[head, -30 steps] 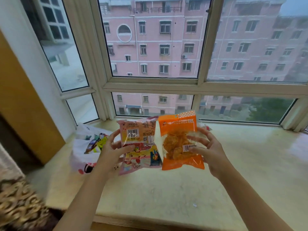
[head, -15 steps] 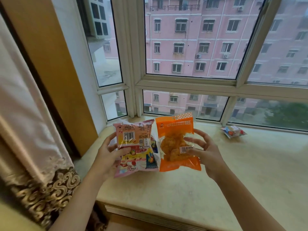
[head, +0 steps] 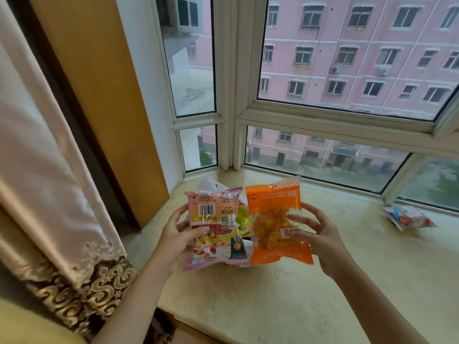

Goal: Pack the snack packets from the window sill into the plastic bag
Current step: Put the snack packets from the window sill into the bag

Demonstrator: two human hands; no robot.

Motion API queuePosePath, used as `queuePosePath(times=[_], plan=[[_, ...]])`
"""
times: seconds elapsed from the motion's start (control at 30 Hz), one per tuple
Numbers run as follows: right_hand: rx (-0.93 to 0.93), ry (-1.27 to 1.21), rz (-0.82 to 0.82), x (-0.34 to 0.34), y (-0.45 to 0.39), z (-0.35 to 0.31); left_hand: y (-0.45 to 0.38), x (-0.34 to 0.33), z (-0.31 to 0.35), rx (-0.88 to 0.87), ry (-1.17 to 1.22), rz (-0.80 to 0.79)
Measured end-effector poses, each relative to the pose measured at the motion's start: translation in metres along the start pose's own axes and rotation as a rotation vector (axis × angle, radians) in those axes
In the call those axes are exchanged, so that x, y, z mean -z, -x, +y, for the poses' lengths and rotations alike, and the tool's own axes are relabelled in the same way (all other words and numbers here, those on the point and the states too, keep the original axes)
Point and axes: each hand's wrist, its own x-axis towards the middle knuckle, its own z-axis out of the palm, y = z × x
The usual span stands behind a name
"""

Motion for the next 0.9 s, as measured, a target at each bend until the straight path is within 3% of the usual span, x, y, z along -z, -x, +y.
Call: queuePosePath(times=[0.2,0.57,0.9], plan=[[-0.061,0.025,-0.015,-0.001,-0.069,0.017,-0.063,-0.011,-0.002,0.065,0.01,0.031],[-0.11,0.086,0.18,0.019,-0.124,0.04,-0.186,-0.084,-0.073,0.091,-0.109,-0.077],[-0.197,0.102,0.265,0.002,-0.138,0.066,-0.252,-0.063,-0.119,0.104,-0.502,-0.095]])
